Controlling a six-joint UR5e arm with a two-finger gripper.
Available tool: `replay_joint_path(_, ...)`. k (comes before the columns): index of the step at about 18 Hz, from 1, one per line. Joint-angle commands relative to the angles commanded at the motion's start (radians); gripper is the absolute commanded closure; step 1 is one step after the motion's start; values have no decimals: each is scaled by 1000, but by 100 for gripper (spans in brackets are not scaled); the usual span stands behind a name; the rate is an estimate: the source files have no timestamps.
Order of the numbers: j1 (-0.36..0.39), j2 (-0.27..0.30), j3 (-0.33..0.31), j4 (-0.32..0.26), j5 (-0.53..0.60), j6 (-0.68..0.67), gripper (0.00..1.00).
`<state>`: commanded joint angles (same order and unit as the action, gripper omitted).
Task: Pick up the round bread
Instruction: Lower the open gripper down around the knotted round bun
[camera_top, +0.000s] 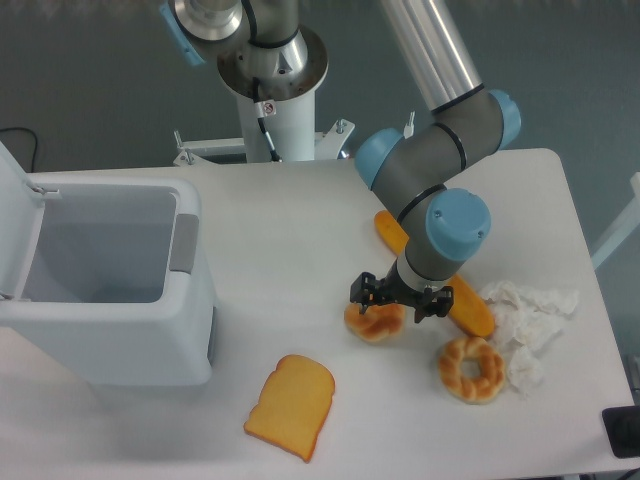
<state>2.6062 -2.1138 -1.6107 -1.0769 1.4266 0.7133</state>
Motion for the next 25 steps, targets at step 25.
replay_joint_path(25,-26,-28,-12,35,-2,3,0)
